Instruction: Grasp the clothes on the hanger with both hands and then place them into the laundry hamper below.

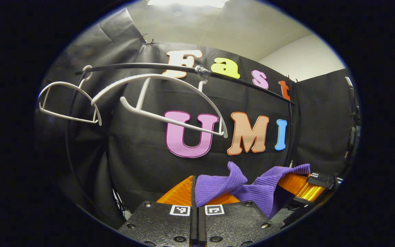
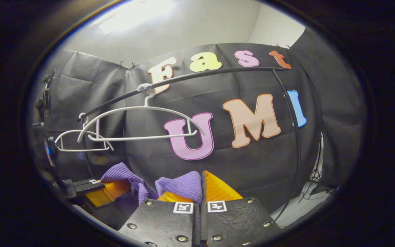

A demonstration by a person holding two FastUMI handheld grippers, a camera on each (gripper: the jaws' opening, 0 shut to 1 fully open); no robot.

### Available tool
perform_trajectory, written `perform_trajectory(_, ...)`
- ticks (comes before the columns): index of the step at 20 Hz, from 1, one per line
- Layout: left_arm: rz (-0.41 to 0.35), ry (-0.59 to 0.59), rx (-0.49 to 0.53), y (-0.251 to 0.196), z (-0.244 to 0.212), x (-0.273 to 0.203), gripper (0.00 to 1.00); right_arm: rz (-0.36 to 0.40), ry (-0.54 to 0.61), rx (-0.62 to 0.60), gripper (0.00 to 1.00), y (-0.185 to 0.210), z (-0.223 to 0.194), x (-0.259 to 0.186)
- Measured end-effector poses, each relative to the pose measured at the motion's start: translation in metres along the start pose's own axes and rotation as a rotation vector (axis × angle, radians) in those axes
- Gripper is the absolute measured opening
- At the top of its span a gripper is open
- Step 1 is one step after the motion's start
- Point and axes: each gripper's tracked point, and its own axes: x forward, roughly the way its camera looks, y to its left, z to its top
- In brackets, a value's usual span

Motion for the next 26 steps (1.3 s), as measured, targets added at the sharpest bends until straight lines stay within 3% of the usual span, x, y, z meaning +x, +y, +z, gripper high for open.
perform_trajectory(6,-0.017,0.044,0.027,0.001,-0.055,0.023,0.01,-0.036,0.118,-0.001,0.01,-0.024,-0.060,0.016)
perform_trajectory(11,-0.028,0.044,0.127,0.005,-0.108,0.038,0.01,-0.056,0.250,-0.013,0.01,-0.038,-0.131,0.025)
perform_trajectory(19,-0.007,0.079,0.075,0.013,-0.185,0.059,0.01,-0.126,0.310,-0.003,0.01,-0.080,-0.228,0.026)
perform_trajectory(26,0.005,0.253,0.064,0.020,-0.290,0.067,0.02,-0.195,0.469,-0.013,0.01,-0.113,-0.328,0.022)
